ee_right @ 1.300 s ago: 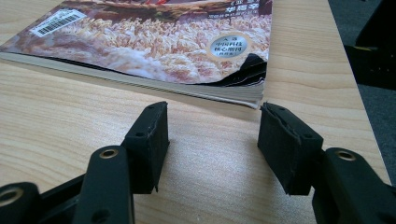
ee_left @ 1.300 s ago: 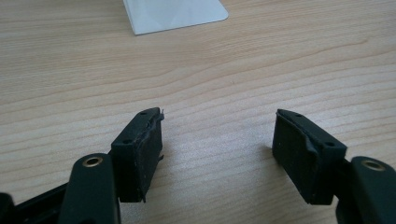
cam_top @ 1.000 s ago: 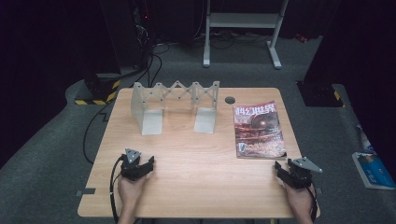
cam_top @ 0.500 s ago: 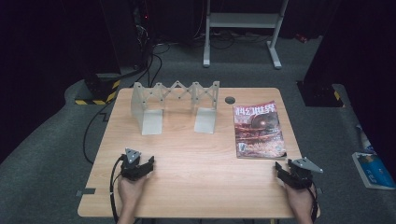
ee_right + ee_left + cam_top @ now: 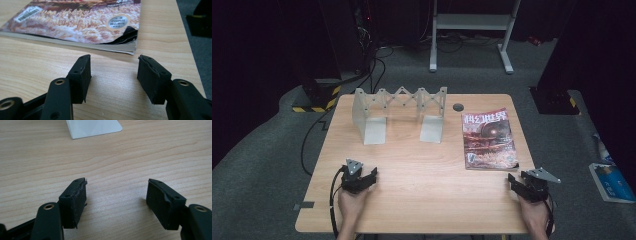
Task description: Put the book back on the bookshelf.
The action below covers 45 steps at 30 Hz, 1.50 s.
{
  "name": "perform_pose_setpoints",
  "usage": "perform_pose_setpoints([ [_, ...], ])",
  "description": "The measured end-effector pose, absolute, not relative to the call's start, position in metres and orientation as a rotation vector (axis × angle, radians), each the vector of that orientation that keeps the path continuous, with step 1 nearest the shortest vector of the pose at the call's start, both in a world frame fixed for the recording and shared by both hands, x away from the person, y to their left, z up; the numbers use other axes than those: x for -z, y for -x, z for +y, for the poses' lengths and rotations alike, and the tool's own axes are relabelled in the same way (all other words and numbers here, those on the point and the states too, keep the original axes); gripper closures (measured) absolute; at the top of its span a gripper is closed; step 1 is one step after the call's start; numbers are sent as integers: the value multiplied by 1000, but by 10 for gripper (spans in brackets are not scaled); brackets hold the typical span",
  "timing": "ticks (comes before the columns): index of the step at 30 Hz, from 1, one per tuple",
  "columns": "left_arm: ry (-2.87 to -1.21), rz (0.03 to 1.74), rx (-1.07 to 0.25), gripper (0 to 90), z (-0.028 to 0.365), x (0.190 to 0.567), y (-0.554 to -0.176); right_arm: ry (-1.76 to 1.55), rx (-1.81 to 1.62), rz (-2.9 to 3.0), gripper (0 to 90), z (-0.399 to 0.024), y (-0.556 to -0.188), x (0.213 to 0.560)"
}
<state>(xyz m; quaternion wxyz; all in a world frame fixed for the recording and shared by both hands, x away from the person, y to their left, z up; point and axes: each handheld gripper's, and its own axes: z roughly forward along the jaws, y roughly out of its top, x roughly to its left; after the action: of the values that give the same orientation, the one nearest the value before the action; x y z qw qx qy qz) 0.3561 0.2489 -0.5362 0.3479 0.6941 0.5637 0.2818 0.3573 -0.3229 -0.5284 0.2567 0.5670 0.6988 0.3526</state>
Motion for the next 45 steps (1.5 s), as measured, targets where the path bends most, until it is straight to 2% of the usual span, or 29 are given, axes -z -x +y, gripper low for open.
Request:
perform_pose_setpoints([
  [16,-1798,1460,-734,327,249,536,-356,-1572,-1012,1869,444,-326,-364,516],
  [45,-1795,1462,-737,328,249,537,-357,-1592,-961,1864,429,-321,-413,508],
])
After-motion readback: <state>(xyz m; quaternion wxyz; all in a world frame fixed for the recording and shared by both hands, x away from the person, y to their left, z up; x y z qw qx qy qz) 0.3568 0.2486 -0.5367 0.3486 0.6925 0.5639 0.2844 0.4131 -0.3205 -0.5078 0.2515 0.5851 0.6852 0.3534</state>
